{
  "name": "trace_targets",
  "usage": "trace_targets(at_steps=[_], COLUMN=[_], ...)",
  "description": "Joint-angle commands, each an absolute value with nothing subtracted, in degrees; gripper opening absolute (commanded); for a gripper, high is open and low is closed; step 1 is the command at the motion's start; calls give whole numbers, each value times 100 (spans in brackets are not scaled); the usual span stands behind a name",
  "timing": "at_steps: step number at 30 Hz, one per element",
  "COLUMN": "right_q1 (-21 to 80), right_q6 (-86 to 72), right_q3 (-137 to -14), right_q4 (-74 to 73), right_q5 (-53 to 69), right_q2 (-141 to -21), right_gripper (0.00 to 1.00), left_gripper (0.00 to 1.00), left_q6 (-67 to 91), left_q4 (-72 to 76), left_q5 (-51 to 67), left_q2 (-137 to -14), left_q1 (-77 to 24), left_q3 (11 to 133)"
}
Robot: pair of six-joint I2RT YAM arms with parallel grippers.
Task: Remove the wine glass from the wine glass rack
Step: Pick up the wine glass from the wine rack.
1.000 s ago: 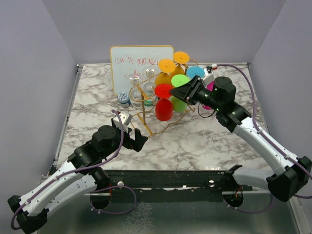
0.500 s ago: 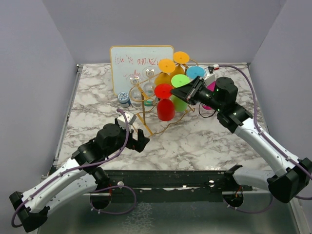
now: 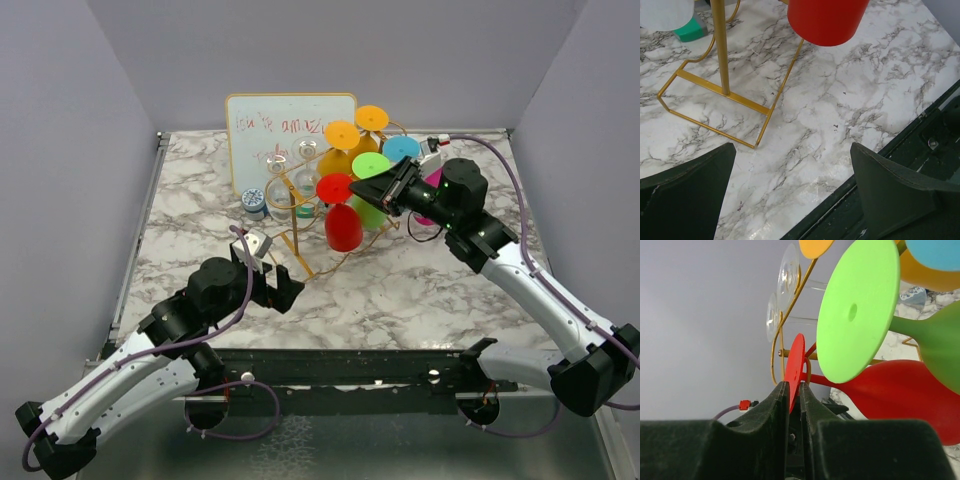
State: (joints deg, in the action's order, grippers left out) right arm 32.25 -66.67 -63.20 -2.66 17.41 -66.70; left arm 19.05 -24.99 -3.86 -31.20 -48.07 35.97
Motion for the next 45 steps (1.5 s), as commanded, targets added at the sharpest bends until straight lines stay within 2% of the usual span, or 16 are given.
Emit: trace_targets(at_steps=[1, 8, 12, 16, 22, 29, 45], right_q1=[3253, 3254, 3252, 3252, 3254, 3252, 3252], right_q6=[-6922, -7026, -7114, -7306, -7803, -8371, -8450], right_q3=[-6172, -6113, -6068, -6043, -5847, -5645, -5617], right_q4=[-49, -49, 107, 90, 260, 322, 9], right_q5=[1815, 1801, 1795, 1819, 1729, 1644, 1432], right_q2=[-6589, -6614, -6562, -6505, -6317, -6198, -5980], right_gripper=[20, 18, 12, 11, 1, 0, 1], left_gripper=[99, 99, 99, 99, 99, 99, 99], left_q6=[1879, 1872, 1876, 1872, 1872, 1864, 1859], left_q4=[-2479, -2479, -2479, -2479, -2479, -2479, -2481], left_q5=[-350, -343, -359, -354, -360, -347, -325], left_q2=[-3136, -3138, -3144, -3165, -3168, -3230, -3313], left_q1=[-4799, -4799, -4804, -4799, -4800, -4799, -4800], left_q3=[3599, 3598, 3595, 3599, 3594, 3598, 3609])
